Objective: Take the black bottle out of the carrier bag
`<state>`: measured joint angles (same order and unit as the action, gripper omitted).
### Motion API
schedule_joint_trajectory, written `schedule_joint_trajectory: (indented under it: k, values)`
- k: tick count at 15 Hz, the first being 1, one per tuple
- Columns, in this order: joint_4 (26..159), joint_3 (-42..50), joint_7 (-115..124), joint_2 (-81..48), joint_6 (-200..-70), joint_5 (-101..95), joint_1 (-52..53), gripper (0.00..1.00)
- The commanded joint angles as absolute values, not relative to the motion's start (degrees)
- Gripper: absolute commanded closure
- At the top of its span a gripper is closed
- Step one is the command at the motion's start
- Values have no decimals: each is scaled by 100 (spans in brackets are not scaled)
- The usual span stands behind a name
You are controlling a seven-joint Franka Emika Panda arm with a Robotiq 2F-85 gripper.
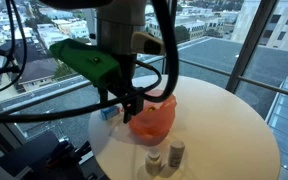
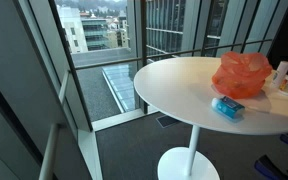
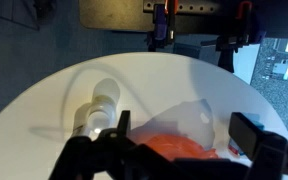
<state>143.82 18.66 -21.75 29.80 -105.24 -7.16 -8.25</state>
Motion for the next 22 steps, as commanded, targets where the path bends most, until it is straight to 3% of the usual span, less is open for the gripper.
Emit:
schedule_joint_trajectory:
  k: [1,22]
  values:
    - [14374,1789,-2209,2966,-10522,-677,-909,0]
    - [13825,1267,-1207,2185,-11408,-502,-835,0]
